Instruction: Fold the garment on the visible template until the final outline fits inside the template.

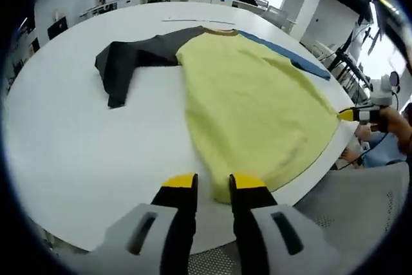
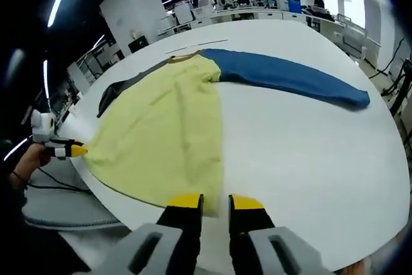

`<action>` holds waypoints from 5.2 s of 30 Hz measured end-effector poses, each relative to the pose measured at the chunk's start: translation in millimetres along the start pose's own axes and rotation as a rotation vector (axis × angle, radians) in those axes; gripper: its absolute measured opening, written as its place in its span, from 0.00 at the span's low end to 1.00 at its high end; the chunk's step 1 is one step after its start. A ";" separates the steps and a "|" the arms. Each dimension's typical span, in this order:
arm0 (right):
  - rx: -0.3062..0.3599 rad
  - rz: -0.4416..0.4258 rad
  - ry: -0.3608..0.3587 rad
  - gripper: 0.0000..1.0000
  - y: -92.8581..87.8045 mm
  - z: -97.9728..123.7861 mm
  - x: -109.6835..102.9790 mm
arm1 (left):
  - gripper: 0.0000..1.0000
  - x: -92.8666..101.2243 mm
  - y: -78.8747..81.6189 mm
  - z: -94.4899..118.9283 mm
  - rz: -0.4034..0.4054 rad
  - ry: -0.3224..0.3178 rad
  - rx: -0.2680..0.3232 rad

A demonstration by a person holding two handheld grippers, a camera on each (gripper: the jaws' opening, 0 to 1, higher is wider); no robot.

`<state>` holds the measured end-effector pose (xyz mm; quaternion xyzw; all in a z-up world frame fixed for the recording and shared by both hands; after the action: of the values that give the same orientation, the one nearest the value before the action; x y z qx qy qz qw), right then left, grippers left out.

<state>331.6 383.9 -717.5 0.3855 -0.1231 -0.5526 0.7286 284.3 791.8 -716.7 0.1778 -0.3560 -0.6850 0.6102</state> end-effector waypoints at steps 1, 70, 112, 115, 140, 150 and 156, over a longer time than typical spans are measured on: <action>-0.002 -0.004 -0.003 0.10 0.3 0.2 0.4 | 0.15 -0.1 -0.2 -0.1 0.001 0.006 0.000; -0.014 -0.013 0.043 0.41 -1.5 16.6 -12.0 | 0.51 -1.3 6.8 21.2 -0.117 0.128 0.047; 0.277 -0.085 -0.308 0.69 103.5 0.5 144.5 | 0.99 -0.3 27.8 23.9 -0.125 0.053 0.218; 0.282 -0.133 -0.344 0.59 105.7 -3.4 152.1 | 0.99 1.1 32.4 24.5 -0.133 0.044 0.241; 0.152 -0.229 -0.611 0.14 99.4 -24.6 191.4 | 0.88 -1.3 45.0 30.5 -0.182 0.068 0.319; 0.161 -0.262 -0.605 0.04 100.7 -27.1 195.6 | 0.86 0.6 53.0 36.5 -0.185 0.076 0.348; 0.164 -0.279 -0.591 0.03 100.3 -24.0 191.4 | 0.88 0.8 54.7 39.4 -0.184 0.075 0.354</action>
<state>486.1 231.0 -710.8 0.2790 -0.3191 -0.7232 0.5452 296.3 801.5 -651.1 0.3395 -0.4300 -0.6574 0.5173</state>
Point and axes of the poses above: the point that each gripper's makers call its tool centre point, and the gripper's own axes: z roughly backward along the fingers, x roughly to its right, y roughly out of its top, the point moved 7 cm from there along z, roughly backward along the fingers, and after that the axes turned 9 degrees about x, right-handed, at the moved point
